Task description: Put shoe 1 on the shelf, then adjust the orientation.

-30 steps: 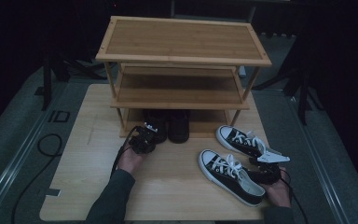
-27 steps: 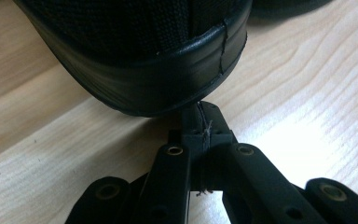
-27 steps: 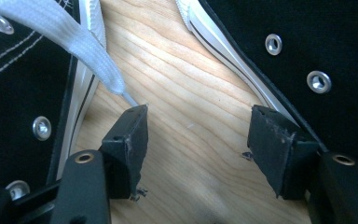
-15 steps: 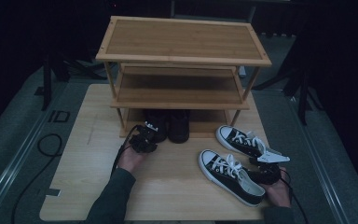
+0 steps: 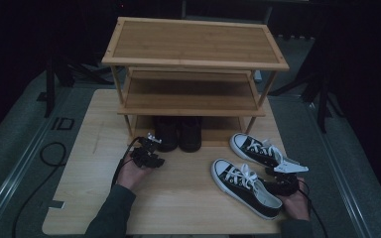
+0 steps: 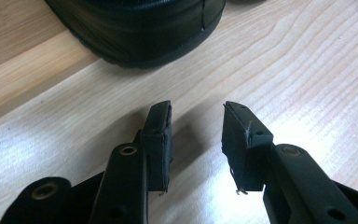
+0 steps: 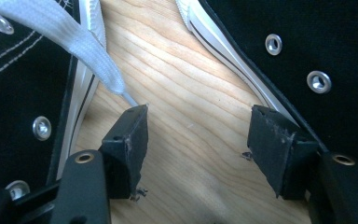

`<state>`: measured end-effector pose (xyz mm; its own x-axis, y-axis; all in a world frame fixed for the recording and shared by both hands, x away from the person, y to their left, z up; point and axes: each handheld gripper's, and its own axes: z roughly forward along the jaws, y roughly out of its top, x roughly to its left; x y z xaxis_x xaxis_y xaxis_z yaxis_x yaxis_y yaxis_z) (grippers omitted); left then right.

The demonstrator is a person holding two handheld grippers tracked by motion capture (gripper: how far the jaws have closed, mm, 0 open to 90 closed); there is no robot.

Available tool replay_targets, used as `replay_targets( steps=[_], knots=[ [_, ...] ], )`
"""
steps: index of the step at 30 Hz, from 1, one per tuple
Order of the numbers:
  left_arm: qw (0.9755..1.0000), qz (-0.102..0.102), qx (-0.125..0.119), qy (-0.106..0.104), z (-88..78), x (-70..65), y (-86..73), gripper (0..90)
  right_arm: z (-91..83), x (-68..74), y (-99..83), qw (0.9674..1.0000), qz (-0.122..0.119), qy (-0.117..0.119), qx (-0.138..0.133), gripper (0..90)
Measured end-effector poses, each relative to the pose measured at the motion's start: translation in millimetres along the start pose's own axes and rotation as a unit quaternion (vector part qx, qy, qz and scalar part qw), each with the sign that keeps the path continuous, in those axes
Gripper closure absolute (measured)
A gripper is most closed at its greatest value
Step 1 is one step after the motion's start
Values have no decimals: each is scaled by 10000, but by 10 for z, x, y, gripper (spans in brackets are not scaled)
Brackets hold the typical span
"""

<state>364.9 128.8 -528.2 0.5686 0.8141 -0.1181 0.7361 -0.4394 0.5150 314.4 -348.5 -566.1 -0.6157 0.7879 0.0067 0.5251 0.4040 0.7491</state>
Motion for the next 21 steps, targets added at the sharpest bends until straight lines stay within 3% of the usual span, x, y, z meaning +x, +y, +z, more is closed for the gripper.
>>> replay_targets(
  steps=[21],
  knots=[
    [9999,-53,-102,-77,-171,16,-136,589,0,0,0,10000,3,-1,1,378]
  ],
)
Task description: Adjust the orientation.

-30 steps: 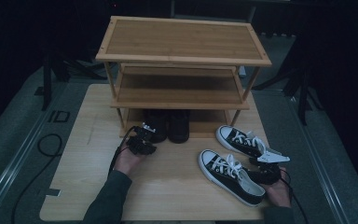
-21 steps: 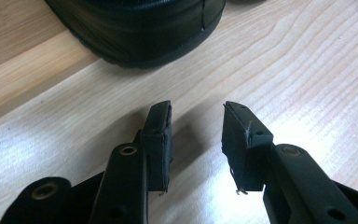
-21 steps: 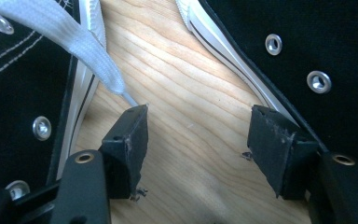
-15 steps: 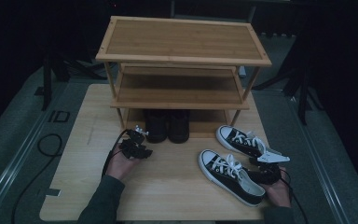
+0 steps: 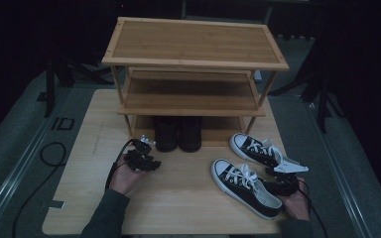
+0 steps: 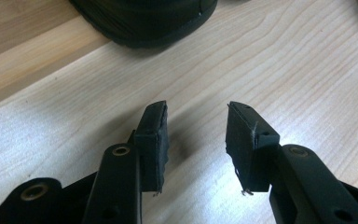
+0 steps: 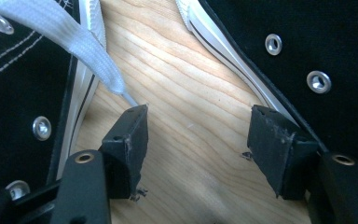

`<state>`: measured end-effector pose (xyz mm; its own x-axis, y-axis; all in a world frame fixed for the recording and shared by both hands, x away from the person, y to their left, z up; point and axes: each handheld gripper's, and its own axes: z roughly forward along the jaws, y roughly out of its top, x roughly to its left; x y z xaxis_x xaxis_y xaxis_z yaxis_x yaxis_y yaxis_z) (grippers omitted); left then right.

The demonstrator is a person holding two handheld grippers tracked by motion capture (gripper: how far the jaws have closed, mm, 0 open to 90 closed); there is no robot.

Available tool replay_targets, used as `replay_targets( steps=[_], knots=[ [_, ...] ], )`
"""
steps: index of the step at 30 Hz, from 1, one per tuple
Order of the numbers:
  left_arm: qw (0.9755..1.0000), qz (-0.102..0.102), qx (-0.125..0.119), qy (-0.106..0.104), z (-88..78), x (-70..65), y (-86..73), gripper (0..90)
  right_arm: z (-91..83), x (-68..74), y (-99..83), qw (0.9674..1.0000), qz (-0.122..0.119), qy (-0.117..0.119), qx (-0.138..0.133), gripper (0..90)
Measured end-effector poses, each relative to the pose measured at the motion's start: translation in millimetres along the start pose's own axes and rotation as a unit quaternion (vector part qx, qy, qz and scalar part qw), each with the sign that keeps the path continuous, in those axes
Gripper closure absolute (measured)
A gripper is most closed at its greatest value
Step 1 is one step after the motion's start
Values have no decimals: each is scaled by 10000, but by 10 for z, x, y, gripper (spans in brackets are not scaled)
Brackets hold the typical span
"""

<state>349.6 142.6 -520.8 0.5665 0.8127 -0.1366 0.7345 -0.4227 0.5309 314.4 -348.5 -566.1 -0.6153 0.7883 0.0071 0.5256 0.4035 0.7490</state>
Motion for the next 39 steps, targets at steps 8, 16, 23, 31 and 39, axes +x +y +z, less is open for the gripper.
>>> replay_targets(
  steps=[8,16,23,31,39],
  knots=[
    [9998,-164,-135,-43,-103,34,-69,585,0,3,-1,10000,-4,-20,1,381],
    [9998,-157,-78,-51,-78,27,-97,584,0,4,-1,10000,1,-23,1,384],
    [9999,-148,-32,-69,-63,22,-116,579,-10,-2,8,9999,108,-17,18,415],
    [9997,-223,-83,-89,-88,53,-122,578,-112,-4,68,9996,262,40,-96,504],
    [9996,-258,-95,-91,-113,79,-133,576,-227,25,149,9995,249,136,-161,587]
  ],
)
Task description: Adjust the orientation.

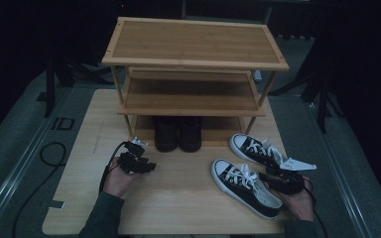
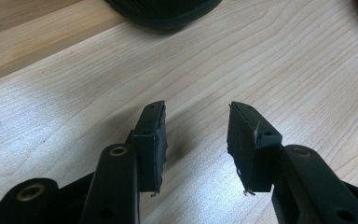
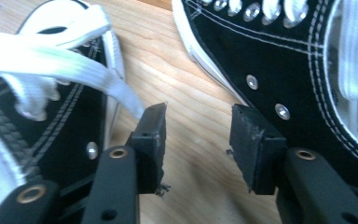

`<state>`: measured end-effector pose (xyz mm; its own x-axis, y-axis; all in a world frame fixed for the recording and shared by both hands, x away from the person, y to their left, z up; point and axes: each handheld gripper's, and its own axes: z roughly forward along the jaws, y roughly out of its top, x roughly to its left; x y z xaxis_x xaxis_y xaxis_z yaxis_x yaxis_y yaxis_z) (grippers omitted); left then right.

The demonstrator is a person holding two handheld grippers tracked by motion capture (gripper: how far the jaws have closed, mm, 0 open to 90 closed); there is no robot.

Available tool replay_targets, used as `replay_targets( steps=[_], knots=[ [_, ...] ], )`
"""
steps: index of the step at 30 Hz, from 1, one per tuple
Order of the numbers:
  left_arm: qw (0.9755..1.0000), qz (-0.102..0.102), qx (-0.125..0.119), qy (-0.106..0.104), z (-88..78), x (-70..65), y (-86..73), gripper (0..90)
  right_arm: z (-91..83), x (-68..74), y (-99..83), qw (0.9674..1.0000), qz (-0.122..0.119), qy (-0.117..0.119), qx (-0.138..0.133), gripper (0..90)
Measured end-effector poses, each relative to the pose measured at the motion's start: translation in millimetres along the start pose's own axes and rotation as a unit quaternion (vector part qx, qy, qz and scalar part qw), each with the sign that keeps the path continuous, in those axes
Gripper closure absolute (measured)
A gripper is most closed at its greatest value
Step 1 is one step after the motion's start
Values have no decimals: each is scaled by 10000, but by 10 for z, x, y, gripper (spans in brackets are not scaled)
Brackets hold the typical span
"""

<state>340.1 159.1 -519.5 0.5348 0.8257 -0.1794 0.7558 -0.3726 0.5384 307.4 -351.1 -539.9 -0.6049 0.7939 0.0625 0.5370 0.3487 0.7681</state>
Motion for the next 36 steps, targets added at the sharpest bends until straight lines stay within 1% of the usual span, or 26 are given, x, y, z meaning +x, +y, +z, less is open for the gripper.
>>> replay_targets(
  steps=[1,2,3,4,5,6,7,10,11,12,14,15,16,17,18,21,22,23,24,26,29,36],
  knots=[
    [10000,0,0,0,0,0,0,576,0,0,0,10000,0,0,0,587],
    [10000,-3,-11,7,-13,6,0,576,-19,12,26,9999,-36,57,101,607],
    [10000,-3,-11,7,-13,6,0,576,-19,12,26,9999,-36,57,101,607],
    [10000,-24,-33,14,-18,10,-2,573,-34,22,50,9997,-82,73,199,608],
    [10000,-24,-33,14,-18,10,-2,573,-34,22,50,9997,-82,73,199,608],
    [10000,-26,-18,7,-12,11,-6,572,-59,29,71,9996,-87,82,260,600],
    [10000,-26,-18,7,-12,11,-6,573,-59,29,71,9996,-87,82,260,600],
    [10000,-40,13,-20,14,12,-11,571,-128,43,125,9987,-197,124,456,576],
    [10000,-40,13,-20,14,12,-11,569,-128,43,125,9987,-197,124,456,576],
    [10000,-61,15,-30,22,17,-15,570,-163,53,172,9980,-274,151,552,571],
    [10000,-64,27,-41,27,25,-20,570,-183,59,211,9972,-359,187,626,556],
    [10000,-64,27,-41,27,25,-20,570,-183,59,211,9972,-359,187,626,556],
    [9999,-81,19,-57,28,32,-22,570,-194,71,253,9962,-456,213,714,549],
    [9999,-81,19,-57,28,32,-22,570,-194,71,253,9962,-456,213,714,549],
    [9999,-83,16,-66,26,32,-23,570,-202,79,290,9948,-566,237,808,535],
    [9999,-81,16,-78,26,31,-24,570,-212,82,320,9939,-620,251,880,517],
    [9999,-75,20,-81,31,30,-24,570,-225,80,344,9926,-687,219,974,499],
    [9999,-75,20,-81,31,30,-24,570,-225,80,344,9926,-687,219,974,499],
    [9999,-72,35,-87,35,30,-24,570,-246,74,364,9915,-732,214,1050,487],
    [9999,-71,46,-95,41,30,-24,569,-270,74,382,9907,-800,184,1087,474],
    [9999,-64,52,-102,46,28,-24,569,-295,78,399,9899,-835,184,1135,459],
    [9999,-68,56,-111,44,26,-25,568,-368,158,461,9866,-1020,309,1233,413]
  ],
)
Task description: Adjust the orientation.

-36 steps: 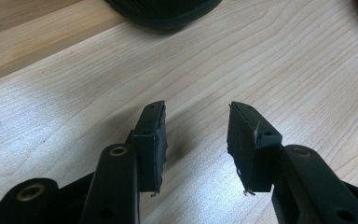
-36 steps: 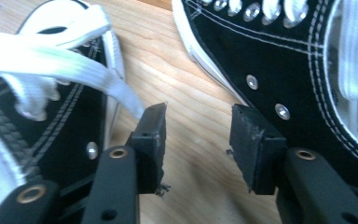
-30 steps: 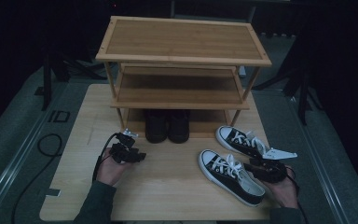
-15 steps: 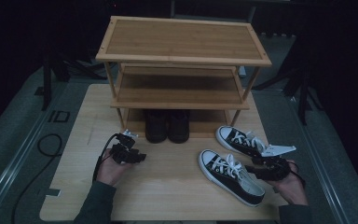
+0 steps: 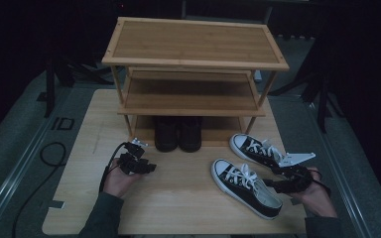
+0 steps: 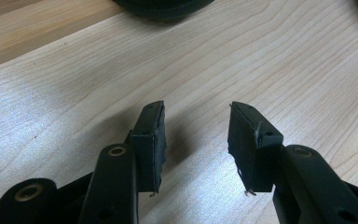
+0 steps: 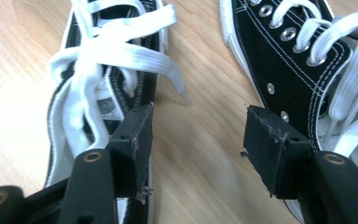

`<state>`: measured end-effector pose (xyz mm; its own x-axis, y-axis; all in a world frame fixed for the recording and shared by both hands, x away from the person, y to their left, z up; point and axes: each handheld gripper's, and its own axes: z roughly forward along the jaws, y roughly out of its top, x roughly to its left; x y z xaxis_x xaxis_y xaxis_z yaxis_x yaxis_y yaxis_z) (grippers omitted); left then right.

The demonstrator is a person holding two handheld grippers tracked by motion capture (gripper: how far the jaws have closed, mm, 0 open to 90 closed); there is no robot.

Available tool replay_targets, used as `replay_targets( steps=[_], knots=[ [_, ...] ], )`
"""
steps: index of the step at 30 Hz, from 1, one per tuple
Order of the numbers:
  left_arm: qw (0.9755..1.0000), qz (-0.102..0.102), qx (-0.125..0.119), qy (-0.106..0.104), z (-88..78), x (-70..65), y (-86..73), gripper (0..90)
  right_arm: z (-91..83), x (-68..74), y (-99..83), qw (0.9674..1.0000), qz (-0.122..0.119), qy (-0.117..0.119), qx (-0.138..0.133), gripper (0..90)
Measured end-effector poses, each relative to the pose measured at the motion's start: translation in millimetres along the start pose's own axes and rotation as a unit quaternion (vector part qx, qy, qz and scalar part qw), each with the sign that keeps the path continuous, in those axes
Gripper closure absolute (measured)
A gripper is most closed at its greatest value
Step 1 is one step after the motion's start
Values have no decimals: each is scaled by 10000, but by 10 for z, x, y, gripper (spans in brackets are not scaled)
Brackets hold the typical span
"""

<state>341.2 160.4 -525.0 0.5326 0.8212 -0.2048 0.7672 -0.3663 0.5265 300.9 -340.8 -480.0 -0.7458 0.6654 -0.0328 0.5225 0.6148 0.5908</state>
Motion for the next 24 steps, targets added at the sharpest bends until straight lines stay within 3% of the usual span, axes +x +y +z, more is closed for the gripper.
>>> replay_targets(
  steps=[7,9,14,24],
  knots=[
    [10000,-33,2,13,8,10,-5,568,-63,80,31,9998,-86,197,-35,401],
    [10000,-24,10,14,13,9,-7,568,-16,121,31,9995,-156,244,97,403],
    [10000,1,39,10,23,3,-9,569,116,145,26,9985,-192,451,244,556],
    [10000,44,79,3,38,-10,-8,570,375,168,82,9978,-262,485,372,688]
  ],
)
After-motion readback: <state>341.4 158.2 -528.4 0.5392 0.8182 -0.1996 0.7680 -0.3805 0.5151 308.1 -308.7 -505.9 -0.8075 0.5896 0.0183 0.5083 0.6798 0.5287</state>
